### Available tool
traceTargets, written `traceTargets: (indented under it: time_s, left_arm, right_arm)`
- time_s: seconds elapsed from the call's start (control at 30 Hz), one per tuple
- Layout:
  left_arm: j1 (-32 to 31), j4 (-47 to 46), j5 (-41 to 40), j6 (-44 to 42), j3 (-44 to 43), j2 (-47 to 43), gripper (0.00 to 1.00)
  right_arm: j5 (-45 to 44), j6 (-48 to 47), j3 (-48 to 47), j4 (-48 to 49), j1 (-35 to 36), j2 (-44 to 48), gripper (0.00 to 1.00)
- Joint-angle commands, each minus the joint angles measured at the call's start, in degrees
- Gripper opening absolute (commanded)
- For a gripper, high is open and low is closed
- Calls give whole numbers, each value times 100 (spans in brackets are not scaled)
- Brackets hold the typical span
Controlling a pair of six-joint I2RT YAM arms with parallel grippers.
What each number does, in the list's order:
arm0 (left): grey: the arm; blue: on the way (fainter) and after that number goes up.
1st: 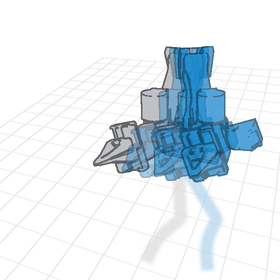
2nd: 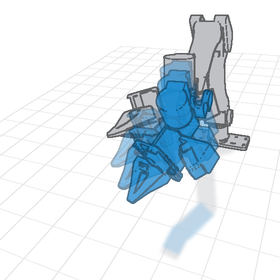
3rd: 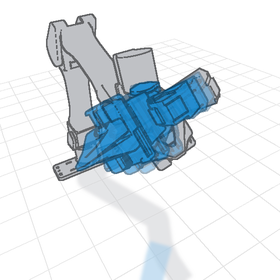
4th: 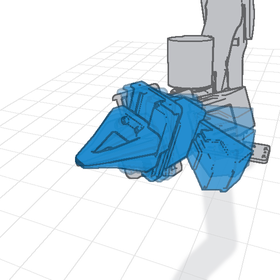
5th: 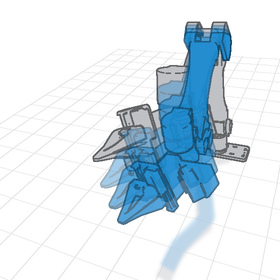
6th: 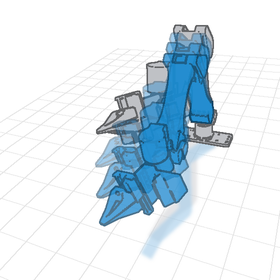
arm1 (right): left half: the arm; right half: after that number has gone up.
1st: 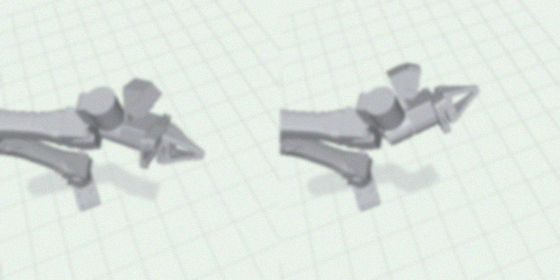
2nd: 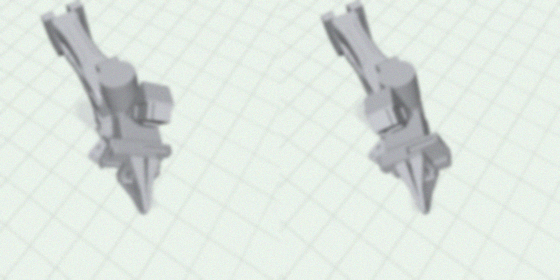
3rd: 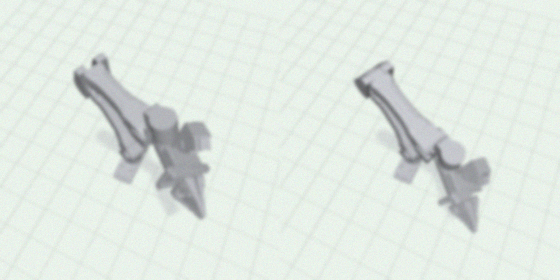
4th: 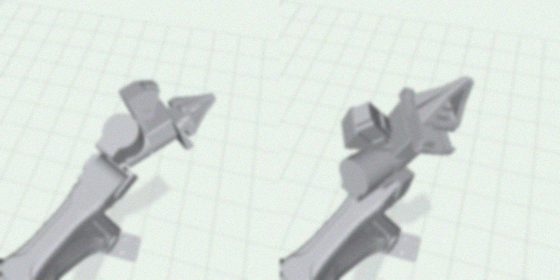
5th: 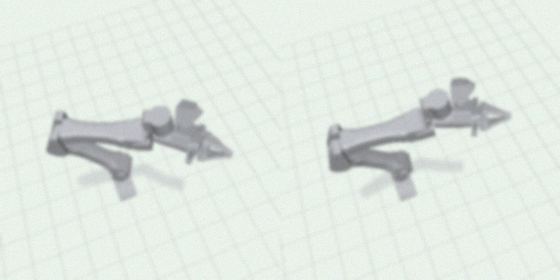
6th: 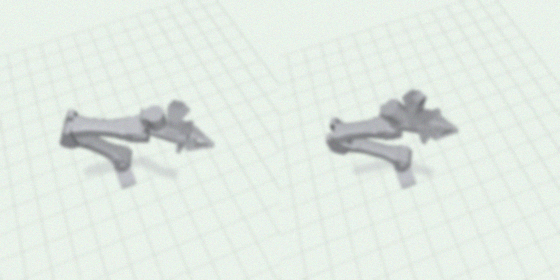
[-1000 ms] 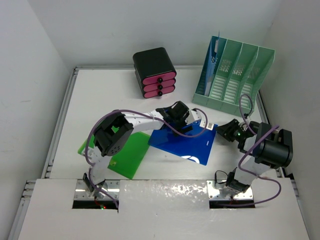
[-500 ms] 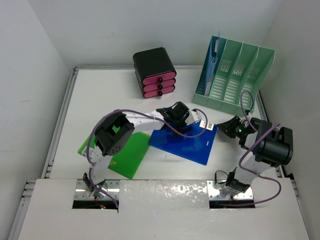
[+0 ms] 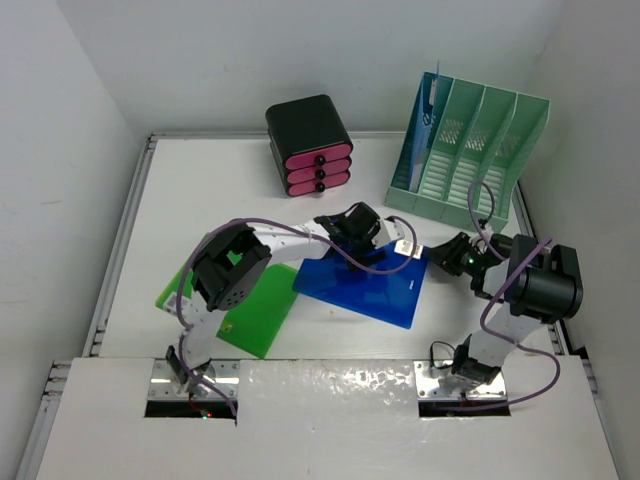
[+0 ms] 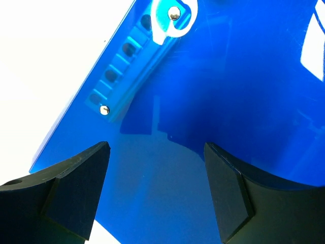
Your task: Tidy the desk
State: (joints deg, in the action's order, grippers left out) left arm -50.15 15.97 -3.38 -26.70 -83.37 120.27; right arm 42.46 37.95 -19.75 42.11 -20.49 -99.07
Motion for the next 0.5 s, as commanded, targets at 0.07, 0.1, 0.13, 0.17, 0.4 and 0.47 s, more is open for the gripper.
traceTargets:
  time_s: [0.07,0.1,0.13,0.17,0.4,0.47]
  left_arm:
    - [14,-146,30,-37,-144,225,73]
    - [14,-155,30,-37,-144,234,73]
    - [14,-155,30,-46,-153,234,73]
    - [14,-155,30,-55,-144,243,73]
    - [14,-182,135,-81,-197,251,73]
    - [14,-173,188,-99,-214,252,73]
  right_arm:
    - [376,562,444,1594,36,-130,25]
    - [430,660,498,1773,36,-165,24]
    - [482,756,542,1957,54,-270,24]
    - [526,914,577,2107,71,-349,24]
    - [746,1776,762,3707,282,-1132,15]
    - [694,1795,797,3674,291,-1150,2]
